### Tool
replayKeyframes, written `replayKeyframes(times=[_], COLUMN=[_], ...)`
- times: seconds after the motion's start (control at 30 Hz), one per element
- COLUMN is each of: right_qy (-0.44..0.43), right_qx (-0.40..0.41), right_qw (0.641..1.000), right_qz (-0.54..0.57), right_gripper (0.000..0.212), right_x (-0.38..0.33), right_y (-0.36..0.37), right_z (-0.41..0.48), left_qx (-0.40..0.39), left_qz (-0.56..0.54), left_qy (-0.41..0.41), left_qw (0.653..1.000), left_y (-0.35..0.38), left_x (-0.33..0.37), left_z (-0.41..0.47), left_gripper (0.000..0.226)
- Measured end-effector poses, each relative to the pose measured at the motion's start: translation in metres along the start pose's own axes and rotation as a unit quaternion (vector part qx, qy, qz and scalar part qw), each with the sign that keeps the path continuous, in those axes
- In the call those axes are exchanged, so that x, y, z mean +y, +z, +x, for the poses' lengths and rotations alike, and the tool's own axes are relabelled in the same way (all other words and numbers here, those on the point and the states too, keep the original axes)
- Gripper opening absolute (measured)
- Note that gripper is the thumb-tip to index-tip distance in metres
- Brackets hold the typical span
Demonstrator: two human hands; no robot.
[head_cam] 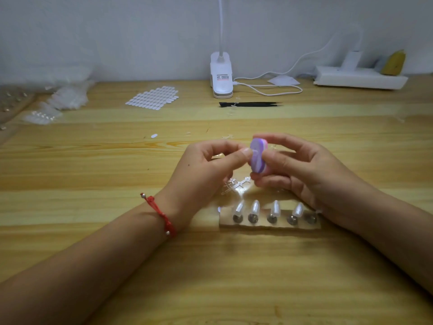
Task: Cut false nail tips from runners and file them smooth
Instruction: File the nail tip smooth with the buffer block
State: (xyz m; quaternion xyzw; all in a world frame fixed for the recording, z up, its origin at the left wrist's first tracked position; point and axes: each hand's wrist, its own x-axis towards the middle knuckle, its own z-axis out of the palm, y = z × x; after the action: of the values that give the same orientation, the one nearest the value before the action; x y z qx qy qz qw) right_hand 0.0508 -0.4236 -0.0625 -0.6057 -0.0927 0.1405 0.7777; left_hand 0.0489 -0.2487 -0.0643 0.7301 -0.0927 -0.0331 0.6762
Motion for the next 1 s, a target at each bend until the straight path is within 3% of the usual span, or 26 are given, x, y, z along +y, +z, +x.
replayKeyframes(times=[0.17,1.0], right_qy=[0.016,0.007], right_qx=[-0.002,-0.002], right_qw=[1.000,1.000], right_qz=[0.019,0.014], right_gripper=[0.026,0.031], right_x=[-0.0021,-0.0011], right_y=[0.0002,-0.0018], right_z=[0.0001,0.0010], left_qx=[0.012,-0.009], left_qz=[-0.019,0.018], left_qy=[-0.012,-0.004], left_qw=[1.000,1.000], left_y=[0.0003,0.0038], left_x=[-0.0004,0.0029], left_z=[0.0009,-0.0019], left_gripper=[0.009,0.013])
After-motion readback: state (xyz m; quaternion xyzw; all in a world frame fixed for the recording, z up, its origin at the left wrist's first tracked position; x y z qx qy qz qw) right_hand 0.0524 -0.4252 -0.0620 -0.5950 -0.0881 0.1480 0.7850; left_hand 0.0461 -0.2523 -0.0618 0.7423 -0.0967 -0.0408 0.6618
